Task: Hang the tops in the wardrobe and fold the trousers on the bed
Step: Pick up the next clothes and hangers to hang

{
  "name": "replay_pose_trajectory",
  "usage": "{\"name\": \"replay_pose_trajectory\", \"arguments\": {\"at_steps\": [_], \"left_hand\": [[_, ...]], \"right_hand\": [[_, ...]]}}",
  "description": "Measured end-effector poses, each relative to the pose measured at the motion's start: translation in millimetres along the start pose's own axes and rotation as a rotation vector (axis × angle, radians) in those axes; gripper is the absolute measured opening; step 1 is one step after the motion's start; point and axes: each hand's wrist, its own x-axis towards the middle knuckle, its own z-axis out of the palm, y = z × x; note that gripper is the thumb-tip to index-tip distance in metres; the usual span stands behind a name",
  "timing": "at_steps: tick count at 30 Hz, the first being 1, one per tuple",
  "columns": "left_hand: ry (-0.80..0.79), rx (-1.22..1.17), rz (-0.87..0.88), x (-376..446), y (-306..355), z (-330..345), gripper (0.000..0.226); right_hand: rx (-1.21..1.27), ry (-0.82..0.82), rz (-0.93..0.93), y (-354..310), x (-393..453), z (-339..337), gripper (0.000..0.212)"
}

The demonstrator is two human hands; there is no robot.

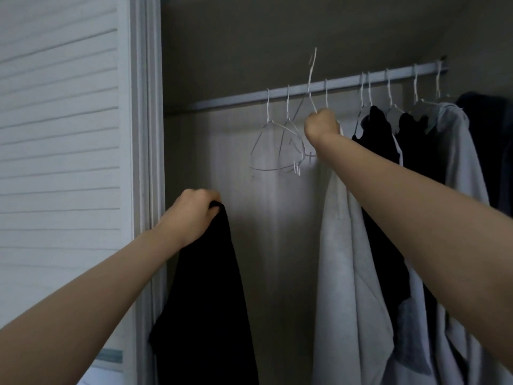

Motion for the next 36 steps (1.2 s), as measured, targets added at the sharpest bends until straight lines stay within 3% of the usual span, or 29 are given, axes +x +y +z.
{"name": "replay_pose_trajectory", "arguments": {"at_steps": [3, 6, 9, 12, 18, 25, 30, 36], "left_hand": [[0.004, -0.094, -0.102, 2.2, 5.1, 3.4, 0.015], [-0.014, -0.183, -0.231, 2.8, 11.1, 2.1, 0.015], [-0.033, -0.253, -0.331, 1.5, 19.5, 1.5, 0.016], [-0.049, -0.292, -0.397, -2.4, 33.1, 0.4, 0.019], [-0.066, -0.337, -0.515, -19.4, 62.3, 1.8, 0.027], [-0.094, -0.252, -0.699, -54.7, 82.6, 11.3, 0.032], [-0.129, -0.141, -0.726, -82.8, 84.7, 14.6, 0.036], [-0.196, -0.133, -0.653, -108.3, 95.5, 11.9, 0.024]], "right_hand": [[0.020, -0.001, -0.042, 14.4, -15.4, -15.6, 0.035], [0.149, -0.040, -0.039, 28.4, -39.0, -31.7, 0.014], [0.294, -0.142, 0.025, 44.0, -69.4, -50.8, 0.024], [0.339, -0.198, 0.121, 55.0, -109.0, -80.2, 0.014], [0.495, -0.473, 0.401, 74.2, -194.2, -150.3, 0.018], [0.631, -0.791, 0.558, 100.0, -260.5, -234.1, 0.027], [0.747, -1.004, 0.491, 102.3, -277.3, -281.5, 0.024], [0.787, -1.044, 0.454, 108.4, -292.5, -312.3, 0.026]]}}
